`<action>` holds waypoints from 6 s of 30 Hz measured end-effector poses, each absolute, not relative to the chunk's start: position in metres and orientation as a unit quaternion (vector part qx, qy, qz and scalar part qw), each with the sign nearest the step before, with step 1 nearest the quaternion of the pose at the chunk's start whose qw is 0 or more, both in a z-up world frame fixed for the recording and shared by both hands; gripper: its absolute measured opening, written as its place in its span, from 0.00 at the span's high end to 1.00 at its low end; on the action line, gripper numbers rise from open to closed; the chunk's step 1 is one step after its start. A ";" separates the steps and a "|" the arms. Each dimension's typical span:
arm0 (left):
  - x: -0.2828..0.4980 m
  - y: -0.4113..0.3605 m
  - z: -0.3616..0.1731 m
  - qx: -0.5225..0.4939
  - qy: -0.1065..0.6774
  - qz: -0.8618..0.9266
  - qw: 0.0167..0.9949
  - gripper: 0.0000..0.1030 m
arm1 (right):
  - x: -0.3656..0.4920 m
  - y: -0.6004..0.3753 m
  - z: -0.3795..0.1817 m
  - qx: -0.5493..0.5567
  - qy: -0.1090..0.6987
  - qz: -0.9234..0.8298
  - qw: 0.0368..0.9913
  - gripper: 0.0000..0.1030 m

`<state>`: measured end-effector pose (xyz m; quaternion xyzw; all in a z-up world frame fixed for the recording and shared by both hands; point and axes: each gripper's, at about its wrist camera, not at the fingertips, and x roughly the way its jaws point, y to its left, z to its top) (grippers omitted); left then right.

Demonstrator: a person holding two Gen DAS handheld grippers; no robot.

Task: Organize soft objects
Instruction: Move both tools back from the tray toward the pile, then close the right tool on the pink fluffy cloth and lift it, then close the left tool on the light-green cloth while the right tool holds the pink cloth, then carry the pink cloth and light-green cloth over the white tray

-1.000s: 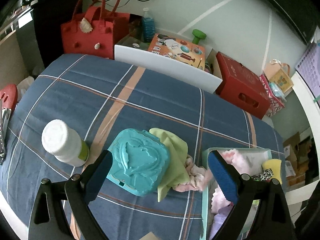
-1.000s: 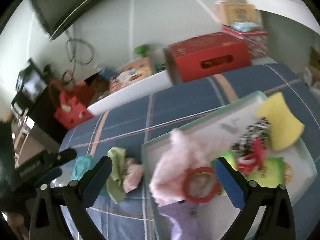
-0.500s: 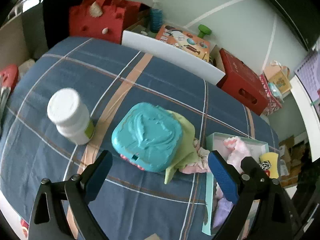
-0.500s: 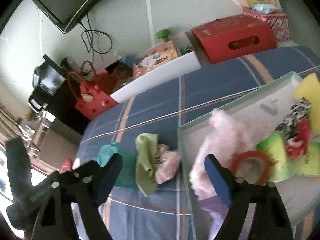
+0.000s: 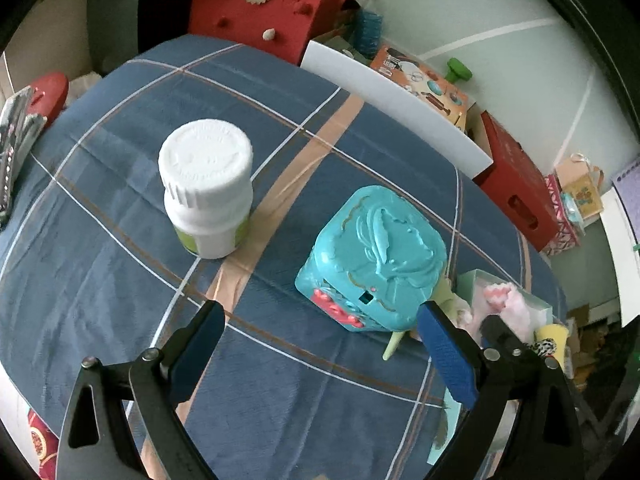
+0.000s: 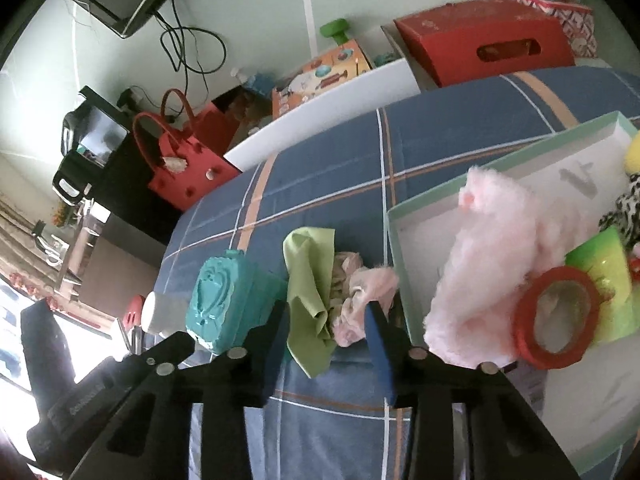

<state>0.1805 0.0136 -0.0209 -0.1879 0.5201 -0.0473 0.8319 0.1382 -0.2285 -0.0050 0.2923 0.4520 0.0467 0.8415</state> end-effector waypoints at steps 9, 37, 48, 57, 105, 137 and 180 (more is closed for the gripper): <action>0.186 0.014 -0.033 -0.189 0.539 -0.044 0.820 0.06 | 0.142 -0.232 -0.018 0.286 0.470 0.005 0.835 0.69; 0.186 0.005 -0.036 -0.194 0.546 -0.061 0.813 0.06 | 0.146 -0.239 -0.027 0.307 0.454 -0.014 0.836 0.89; 0.183 -0.012 -0.030 -0.181 0.544 -0.089 0.814 0.06 | 0.128 -0.248 0.008 0.311 0.402 -0.012 0.861 0.89; 0.179 -0.037 -0.031 -0.142 0.550 -0.110 0.816 0.06 | 0.104 -0.263 0.041 0.305 0.351 -0.024 0.885 0.89; 0.192 -0.101 -0.064 -0.107 0.543 -0.146 0.820 0.95 | 0.062 -0.325 0.058 0.354 0.293 -0.061 0.886 0.89; 0.192 -0.122 -0.026 -0.064 0.529 -0.173 0.828 0.48 | 0.039 -0.352 0.070 0.355 0.267 -0.100 0.890 0.89; 0.158 -0.153 0.027 -0.126 0.487 -0.328 0.800 0.96 | 0.026 -0.369 0.058 0.358 0.295 -0.141 0.874 0.89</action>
